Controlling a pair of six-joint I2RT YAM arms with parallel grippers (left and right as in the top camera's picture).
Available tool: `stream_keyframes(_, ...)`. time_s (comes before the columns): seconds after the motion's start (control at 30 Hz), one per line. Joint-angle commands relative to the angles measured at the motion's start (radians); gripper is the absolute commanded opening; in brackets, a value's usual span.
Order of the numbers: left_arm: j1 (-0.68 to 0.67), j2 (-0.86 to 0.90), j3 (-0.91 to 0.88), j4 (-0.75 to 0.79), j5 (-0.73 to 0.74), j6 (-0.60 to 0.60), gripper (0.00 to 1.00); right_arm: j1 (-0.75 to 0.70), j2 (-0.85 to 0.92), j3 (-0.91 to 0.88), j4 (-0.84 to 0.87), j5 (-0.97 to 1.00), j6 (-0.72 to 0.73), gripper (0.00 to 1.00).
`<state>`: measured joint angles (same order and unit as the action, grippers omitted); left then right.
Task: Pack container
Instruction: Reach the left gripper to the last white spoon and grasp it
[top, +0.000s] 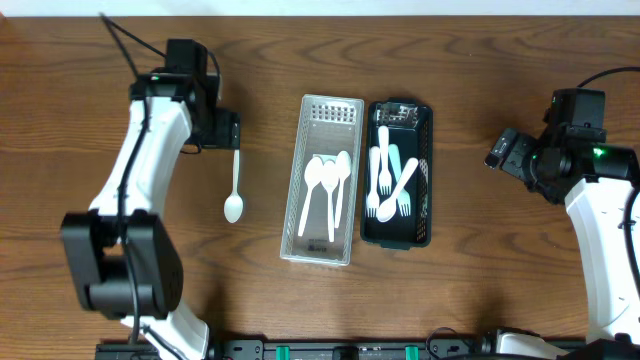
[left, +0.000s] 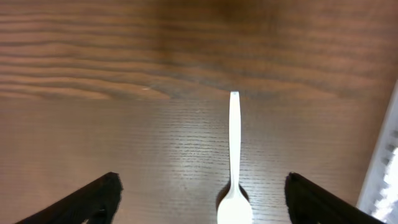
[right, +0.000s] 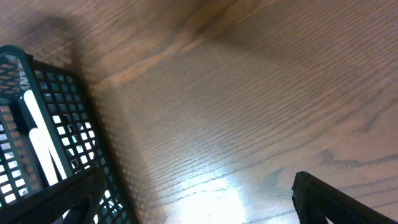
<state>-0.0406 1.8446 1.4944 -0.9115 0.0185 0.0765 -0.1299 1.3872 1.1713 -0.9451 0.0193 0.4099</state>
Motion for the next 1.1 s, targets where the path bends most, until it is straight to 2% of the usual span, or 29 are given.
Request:
stream_keyframes(0.0, -0.004, 0.065, -0.009, -0.01, -0.007, 0.061, 0.8, -0.002, 0.001, -0.001, 0.001, 0.011, 0.0, 0.99)
stream_keyframes(0.13, -0.005, 0.148, -0.01, -0.06, -0.007, 0.061, 0.71, -0.002, 0.001, -0.001, -0.011, 0.011, 0.0, 0.99)
stream_keyframes(0.27, -0.005, 0.192, -0.01, -0.068, -0.006, 0.054, 0.54, -0.002, 0.001, -0.001, -0.012, 0.023, 0.001, 0.99)
stream_keyframes(0.47, -0.022, 0.198, -0.043, -0.06, 0.06, 0.029, 0.53, -0.002, 0.001, -0.001, -0.012, 0.023, 0.001, 0.99)
stream_keyframes(0.67, -0.051, 0.198, -0.125, 0.018, 0.06, -0.047, 0.53, -0.002, 0.001, -0.001, -0.017, 0.024, 0.0, 0.99)
stream_keyframes(0.9, -0.055, 0.198, -0.2, 0.077, 0.06, -0.049, 0.51, -0.002, 0.001, -0.001, -0.027, 0.045, 0.0, 0.99)
stream_keyframes(0.93, -0.055, 0.198, -0.203, 0.077, 0.06, -0.049, 0.47, -0.002, 0.001, -0.001, -0.028, 0.045, 0.0, 0.99)
stream_keyframes(1.0, -0.055, 0.198, -0.211, 0.077, 0.06, -0.049, 0.3, -0.002, 0.001, -0.001, -0.028, 0.045, 0.0, 0.99)
stream_keyframes(1.07, -0.055, 0.198, -0.221, 0.073, 0.06, -0.056, 0.24, -0.002, 0.001, -0.001, -0.028, 0.045, 0.001, 0.99)
